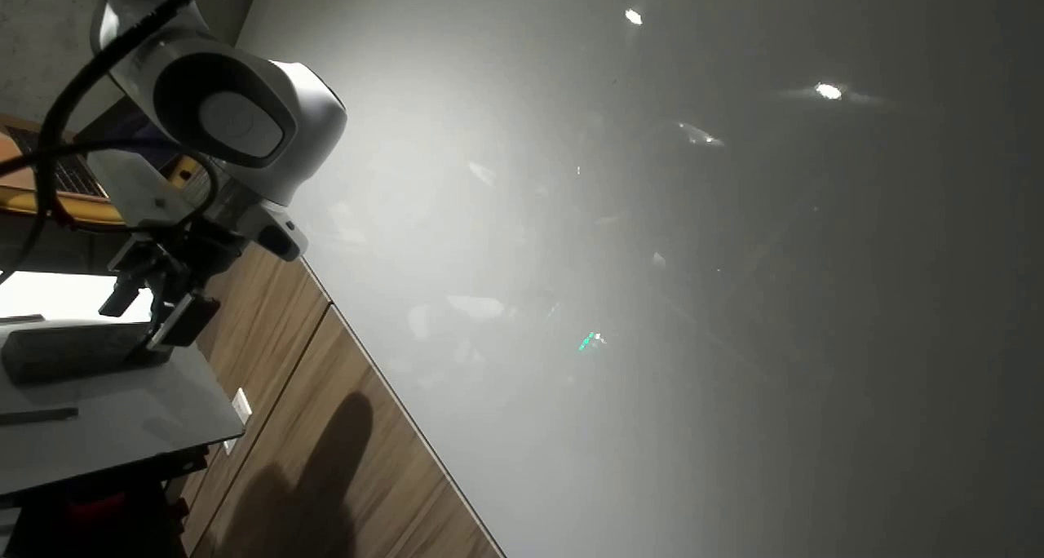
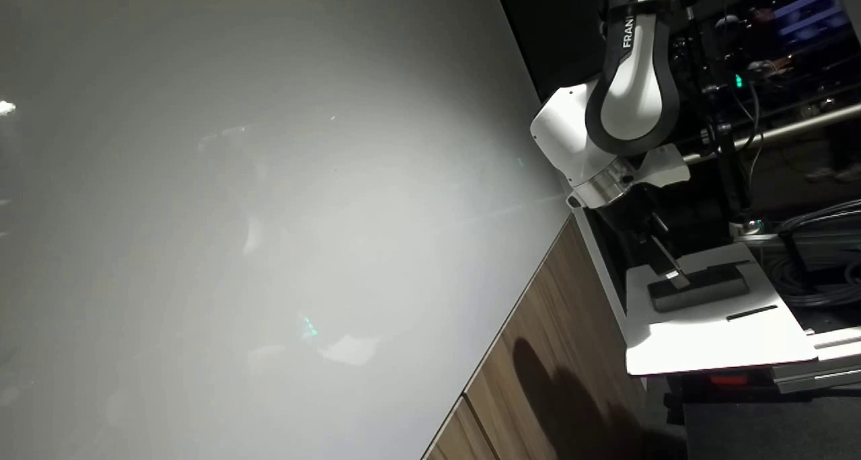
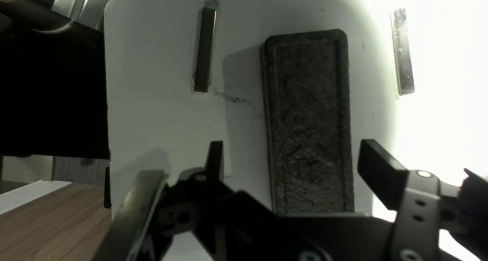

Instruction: Use the eraser to clean the whiteboard.

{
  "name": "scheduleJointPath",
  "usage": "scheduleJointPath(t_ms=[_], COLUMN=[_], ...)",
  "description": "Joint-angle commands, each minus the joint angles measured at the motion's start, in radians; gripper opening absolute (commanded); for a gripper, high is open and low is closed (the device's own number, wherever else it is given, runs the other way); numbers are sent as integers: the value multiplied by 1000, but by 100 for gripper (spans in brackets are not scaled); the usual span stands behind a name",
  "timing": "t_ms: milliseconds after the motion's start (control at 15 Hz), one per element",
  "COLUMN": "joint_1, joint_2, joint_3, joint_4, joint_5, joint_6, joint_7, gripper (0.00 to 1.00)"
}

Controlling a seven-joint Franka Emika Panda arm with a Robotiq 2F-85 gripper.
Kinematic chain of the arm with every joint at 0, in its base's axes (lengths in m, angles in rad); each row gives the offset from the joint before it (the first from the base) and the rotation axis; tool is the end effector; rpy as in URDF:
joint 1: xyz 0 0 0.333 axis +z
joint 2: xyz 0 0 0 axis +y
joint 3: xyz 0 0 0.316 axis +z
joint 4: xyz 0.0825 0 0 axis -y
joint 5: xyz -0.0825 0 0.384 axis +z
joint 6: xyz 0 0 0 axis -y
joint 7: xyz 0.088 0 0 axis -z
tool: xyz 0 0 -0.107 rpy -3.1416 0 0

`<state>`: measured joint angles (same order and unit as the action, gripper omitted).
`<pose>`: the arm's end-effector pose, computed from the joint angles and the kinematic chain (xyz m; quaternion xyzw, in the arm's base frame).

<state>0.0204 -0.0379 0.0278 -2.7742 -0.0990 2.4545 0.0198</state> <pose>0.3521 0.0169 0.2043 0.9882 0.0562 -0.1393 0.0310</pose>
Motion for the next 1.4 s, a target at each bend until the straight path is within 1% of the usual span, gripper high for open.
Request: scheduleJointPath(t_ms=[0, 600, 667, 733, 867, 1200, 1267, 1333], joint_1=[10, 9, 9, 9, 9, 14, 14, 14], joint_2=[7, 62, 70, 77, 83, 57, 44, 32], joint_3=[7, 4, 4, 3, 2, 3, 3, 3], joint_4=[1, 1, 1, 1, 2, 6, 8, 10], joint_5=[7, -4, -5, -8, -12, -53, -69, -83], joint_6=[11, 31, 34, 39, 47, 36, 27, 20], joint_7=[-21, -34, -33, -31, -29, -6, -1, 3], gripper=[100, 100, 98, 74, 72, 34, 30, 30])
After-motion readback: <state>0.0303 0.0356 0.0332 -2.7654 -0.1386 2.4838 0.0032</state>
